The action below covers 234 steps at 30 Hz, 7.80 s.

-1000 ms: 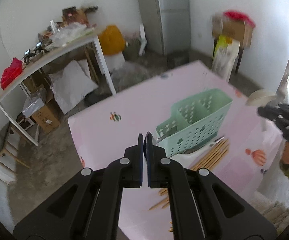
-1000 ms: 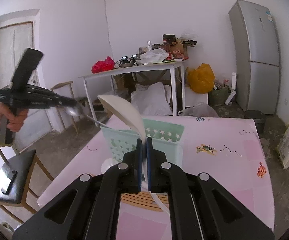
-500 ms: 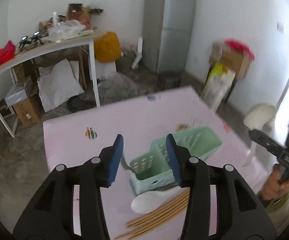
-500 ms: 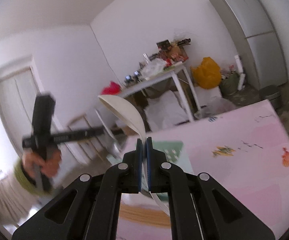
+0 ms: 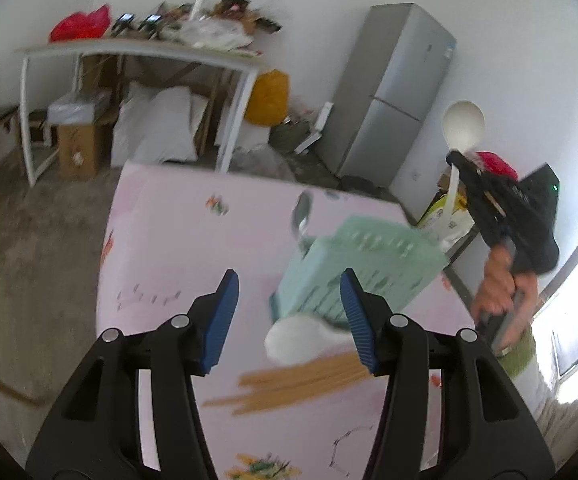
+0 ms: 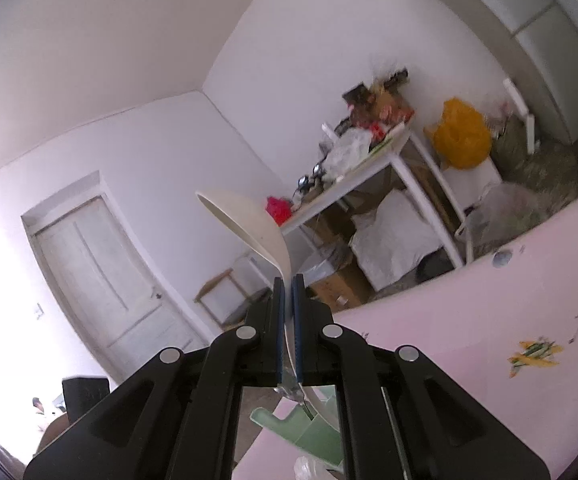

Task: Organize utensils
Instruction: 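Lower the paddle into the mint-green holder and open the right gripper, then grasp the second white rice paddle with the left gripper and lift, then hold the paddle in the left gripper while the right gripper grasps the metal spoon, then lift the metal spoon off the chopsticks with the right gripper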

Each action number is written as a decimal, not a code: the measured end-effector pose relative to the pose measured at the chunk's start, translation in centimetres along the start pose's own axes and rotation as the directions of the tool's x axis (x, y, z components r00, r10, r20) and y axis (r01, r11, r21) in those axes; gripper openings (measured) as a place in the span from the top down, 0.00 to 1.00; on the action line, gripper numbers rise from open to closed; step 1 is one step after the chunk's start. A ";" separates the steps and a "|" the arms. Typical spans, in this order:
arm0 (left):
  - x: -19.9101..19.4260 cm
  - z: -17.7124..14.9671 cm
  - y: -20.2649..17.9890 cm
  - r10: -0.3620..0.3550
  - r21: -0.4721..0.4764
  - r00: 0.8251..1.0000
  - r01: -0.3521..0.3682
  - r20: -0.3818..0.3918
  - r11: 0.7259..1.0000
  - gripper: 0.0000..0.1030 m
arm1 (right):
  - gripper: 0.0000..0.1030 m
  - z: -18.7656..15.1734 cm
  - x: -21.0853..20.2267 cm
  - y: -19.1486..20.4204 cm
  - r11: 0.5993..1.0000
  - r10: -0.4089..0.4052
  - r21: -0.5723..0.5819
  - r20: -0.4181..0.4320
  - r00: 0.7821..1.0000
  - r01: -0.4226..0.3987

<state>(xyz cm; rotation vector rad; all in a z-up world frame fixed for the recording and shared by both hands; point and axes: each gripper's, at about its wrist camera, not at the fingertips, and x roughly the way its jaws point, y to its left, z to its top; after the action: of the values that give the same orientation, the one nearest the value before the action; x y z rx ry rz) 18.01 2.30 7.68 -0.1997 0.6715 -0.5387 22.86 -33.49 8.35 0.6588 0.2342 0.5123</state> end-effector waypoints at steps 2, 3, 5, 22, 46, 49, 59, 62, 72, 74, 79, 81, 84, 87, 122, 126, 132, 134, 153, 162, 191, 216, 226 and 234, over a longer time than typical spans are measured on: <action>-0.2 -1.4 1.2 0.014 -0.027 1.000 -0.015 -0.017 1.000 0.51 | 0.96 -0.3 1.0 -0.8 1.000 -0.018 -0.005 -0.019 1.000 0.018; -0.3 -2.0 1.6 0.021 -0.035 0.999 -0.022 -0.024 0.999 0.51 | 0.96 -0.8 1.6 -1.4 1.000 -0.029 -0.004 -0.033 0.999 0.029; -0.4 -2.8 2.2 0.036 -0.041 0.999 -0.037 -0.031 0.998 0.51 | 0.96 -1.4 1.9 -2.0 0.999 -0.047 -0.004 -0.052 0.998 0.047; 0.8 -4.7 2.8 0.042 -0.062 0.998 -0.045 -0.043 0.997 0.51 | 0.91 -4.5 -2.7 -1.8 0.956 -0.263 -0.166 -0.123 0.957 0.241; 11.0 -5.0 4.0 -0.205 -0.219 0.944 0.149 -0.259 0.964 0.51 | 0.39 -11.7 -10.6 -1.6 0.949 -0.298 0.057 -0.149 0.943 0.309; 13.1 -4.6 4.7 -0.248 -0.244 0.924 0.179 -0.291 0.953 0.51 | 0.39 -12.2 -10.3 -2.1 0.951 -0.284 0.081 -0.161 0.945 0.299; 16.3 -4.8 5.1 -0.340 -0.284 0.879 0.250 -0.334 0.926 0.55 | 0.39 -12.5 -9.5 -2.5 0.954 -0.263 0.102 -0.177 0.948 0.284; 16.4 -4.9 4.9 -0.371 -0.274 0.868 0.288 -0.330 0.918 0.60 | 0.39 -12.6 -9.5 -2.6 0.955 -0.259 0.101 -0.182 0.949 0.280; 13.9 -4.8 1.4 -0.386 -0.057 0.859 0.391 -0.338 0.919 0.72 | 0.39 -12.6 -9.1 -2.8 0.952 -0.264 0.105 -0.191 0.946 0.287; 13.3 -5.1 0.5 -0.368 0.006 0.861 0.395 -0.350 0.918 0.73 | 0.39 -12.6 -9.1 -2.8 0.952 -0.267 0.103 -0.193 0.944 0.290; 11.3 -6.0 -1.7 -0.322 0.171 0.871 0.404 -0.371 0.898 0.74 | 0.39 -12.7 -9.1 -2.8 0.950 -0.273 0.099 -0.194 0.942 0.295; 10.4 -6.5 -2.4 -0.308 0.211 0.873 0.405 -0.379 0.889 0.74 | 0.39 -12.7 -9.1 -2.7 0.950 -0.273 0.100 -0.194 0.942 0.296; 9.5 -7.1 -2.9 -0.299 0.216 0.874 0.399 -0.382 0.891 0.74 | 0.39 -12.7 -9.0 -2.6 0.951 -0.272 0.098 -0.196 0.942 0.295; 7.8 -7.3 -1.8 -0.306 0.181 0.878 0.390 -0.367 0.903 0.69 | 0.39 -12.8 -9.0 -2.3 0.952 -0.266 0.096 -0.200 0.943 0.289; 6.8 -15.5 0.4 -0.316 -0.555 0.907 0.117 -0.278 0.823 0.72 | 0.39 -17.8 -11.1 0.1 0.950 -0.244 0.107 -0.339 0.908 0.295; 7.2 -15.7 0.5 -0.262 -0.565 0.919 0.054 -0.295 0.823 0.93 | 0.39 -17.9 -11.1 0.0 0.948 -0.246 0.109 -0.342 0.907 0.298; 7.2 -15.2 0.4 -0.208 -0.498 0.928 0.029 -0.308 0.867 0.96 | 0.39 -17.5 -11.1 0.5 0.948 -0.276 0.057 -0.338 0.900 0.312; 6.8 -14.8 0.7 -0.190 -0.448 0.927 0.028 -0.322 0.894 0.96 | 0.39 -16.7 -10.6 1.2 0.951 -0.295 -0.008 -0.337 0.894 0.310; 2.8 -13.7 4.5 -0.068 -0.256 0.928 -0.030 -0.367 0.966 0.95 | 0.57 -15.4 5.6 2.8 0.849 -0.448 -0.516 -0.585 0.676 0.116; 1.6 -13.9 5.3 -0.070 -0.206 0.925 -0.009 -0.375 0.979 0.95 | 0.60 -16.4 8.1 1.8 0.810 -0.533 -0.573 -0.634 0.560 0.123; 1.3 -14.2 6.0 -0.078 -0.216 0.930 -0.002 -0.359 0.976 0.94 | 0.70 -14.9 6.6 1.2 0.811 -0.561 -0.565 -0.681 0.470 0.149; 1.4 -14.0 5.9 -0.069 -0.204 0.929 -0.007 -0.363 0.979 0.94 | 0.68 -13.3 3.9 -0.4 0.777 -0.590 -0.622 -0.671 0.448 0.093; 1.4 -14.0 5.9 -0.068 -0.202 0.929 -0.007 -0.363 0.979 0.94 | 0.68 -15.7 6.3 1.2 0.730 -0.624 -0.683 -0.646 0.441 0.032; 1.4 -14.1 5.9 -0.068 -0.203 0.929 -0.007 -0.363 0.979 0.94 | 0.69 -16.7 8.7 1.9 0.759 -0.584 -0.651 -0.677 0.448 0.005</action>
<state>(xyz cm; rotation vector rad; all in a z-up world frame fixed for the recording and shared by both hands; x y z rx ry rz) 12.34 6.44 -5.90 -0.3031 1.0939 -0.5435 23.51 -18.95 -3.73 -0.3321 1.1181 0.4735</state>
